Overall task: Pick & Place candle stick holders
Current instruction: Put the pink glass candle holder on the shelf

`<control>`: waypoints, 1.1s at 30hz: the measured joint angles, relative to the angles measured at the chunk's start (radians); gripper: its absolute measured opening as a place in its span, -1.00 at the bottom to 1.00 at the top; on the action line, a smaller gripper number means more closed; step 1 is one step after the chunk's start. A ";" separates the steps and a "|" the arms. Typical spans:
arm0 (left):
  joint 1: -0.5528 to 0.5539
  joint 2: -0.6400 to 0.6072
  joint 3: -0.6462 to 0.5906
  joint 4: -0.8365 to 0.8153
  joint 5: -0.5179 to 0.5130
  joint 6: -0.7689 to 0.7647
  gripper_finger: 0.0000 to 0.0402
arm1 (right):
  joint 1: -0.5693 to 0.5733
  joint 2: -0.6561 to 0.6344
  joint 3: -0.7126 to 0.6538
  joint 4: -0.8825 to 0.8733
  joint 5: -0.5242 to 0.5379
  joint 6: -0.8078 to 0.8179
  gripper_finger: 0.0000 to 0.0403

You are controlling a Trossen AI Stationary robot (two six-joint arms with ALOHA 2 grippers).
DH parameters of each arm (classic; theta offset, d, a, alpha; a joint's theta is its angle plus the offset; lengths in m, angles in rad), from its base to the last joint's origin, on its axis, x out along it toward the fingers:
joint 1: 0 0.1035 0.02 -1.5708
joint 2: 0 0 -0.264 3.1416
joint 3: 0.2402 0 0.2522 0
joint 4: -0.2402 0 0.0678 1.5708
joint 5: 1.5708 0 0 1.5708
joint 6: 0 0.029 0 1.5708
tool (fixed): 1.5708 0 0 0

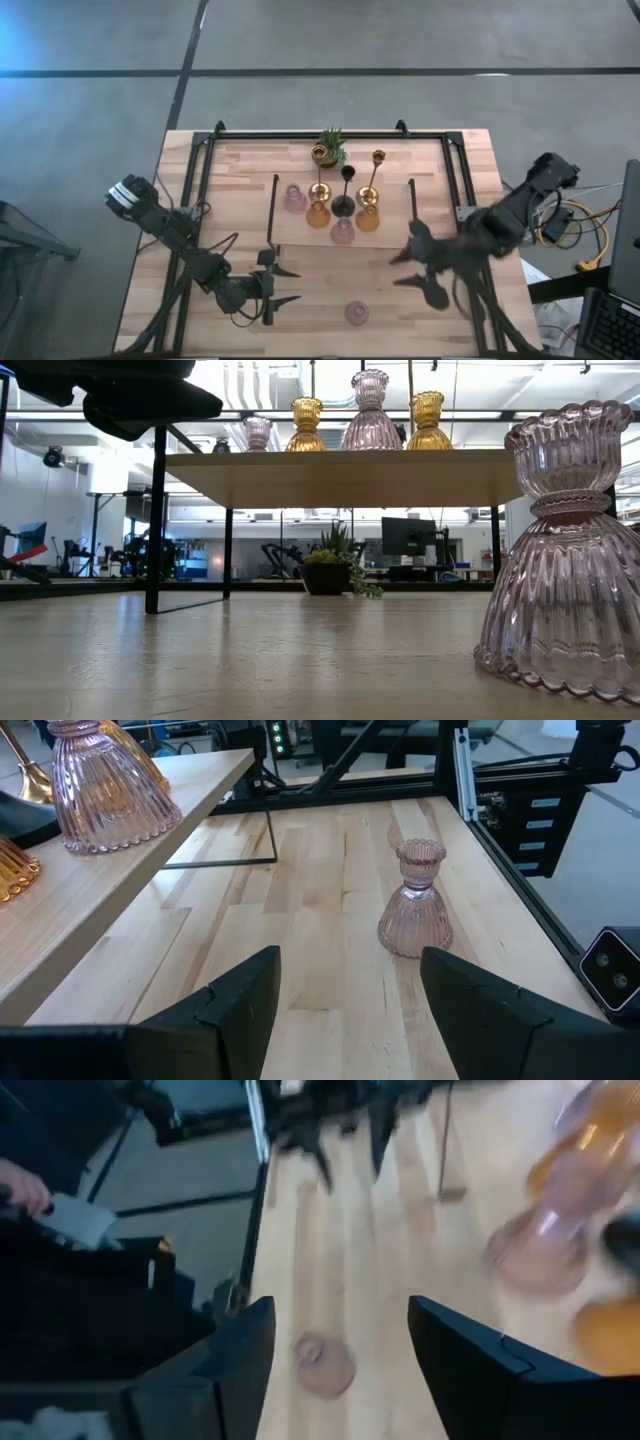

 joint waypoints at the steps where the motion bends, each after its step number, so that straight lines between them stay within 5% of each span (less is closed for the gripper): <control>1: 0.000 0.000 0.000 0.000 0.000 0.000 0.22 | 0.037 0.009 -0.012 -0.005 0.024 0.044 0.06; 12: 0.001 0.000 0.000 0.000 0.000 0.000 0.22 | 0.314 0.252 -0.107 0.011 0.247 0.400 -0.06; 22: 0.001 0.000 0.000 0.000 0.000 -0.025 0.22 | 0.363 0.562 -0.099 0.041 0.420 0.559 -0.07; 33: 0.000 0.000 0.000 0.000 0.000 -0.027 0.22 | 0.364 0.720 -0.078 0.104 0.516 0.672 0.01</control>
